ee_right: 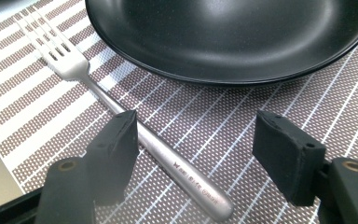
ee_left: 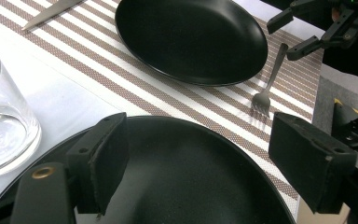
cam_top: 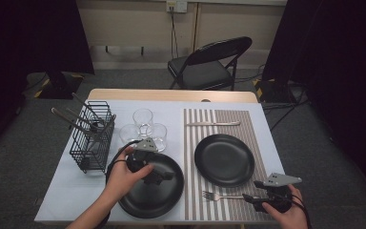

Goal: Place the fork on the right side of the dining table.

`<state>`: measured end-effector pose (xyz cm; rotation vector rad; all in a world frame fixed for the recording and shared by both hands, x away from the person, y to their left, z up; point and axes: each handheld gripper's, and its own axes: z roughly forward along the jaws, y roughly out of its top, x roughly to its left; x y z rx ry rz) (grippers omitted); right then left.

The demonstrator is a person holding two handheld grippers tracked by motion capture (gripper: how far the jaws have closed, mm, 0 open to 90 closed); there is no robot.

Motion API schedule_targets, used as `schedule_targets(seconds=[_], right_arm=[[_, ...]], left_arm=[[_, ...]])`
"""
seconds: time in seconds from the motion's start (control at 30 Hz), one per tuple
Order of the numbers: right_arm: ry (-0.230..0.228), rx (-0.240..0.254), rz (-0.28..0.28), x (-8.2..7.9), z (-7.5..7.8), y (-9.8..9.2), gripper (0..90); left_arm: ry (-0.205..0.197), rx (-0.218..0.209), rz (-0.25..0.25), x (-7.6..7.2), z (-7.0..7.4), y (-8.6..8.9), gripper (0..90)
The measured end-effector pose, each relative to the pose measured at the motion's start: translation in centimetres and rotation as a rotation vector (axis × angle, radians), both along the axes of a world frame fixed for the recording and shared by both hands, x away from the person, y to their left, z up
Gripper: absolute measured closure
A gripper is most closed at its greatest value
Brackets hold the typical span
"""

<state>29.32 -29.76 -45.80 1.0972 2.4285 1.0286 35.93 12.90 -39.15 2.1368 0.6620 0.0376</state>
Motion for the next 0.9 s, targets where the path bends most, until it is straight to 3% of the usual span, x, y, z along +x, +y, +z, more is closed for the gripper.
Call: schedule_targets(seconds=[0.47,0.9], right_arm=[[-0.002,-0.06,0.015,0.11,-0.62,0.08,31.7],[-0.014,-0.07,0.017,0.28,-0.64,-0.1,32.2]], left_arm=[[0.003,-0.006,-0.001,0.02,-0.13,-0.14,20.2],[0.004,-0.006,-0.002,0.05,-0.29,-0.27,20.2]])
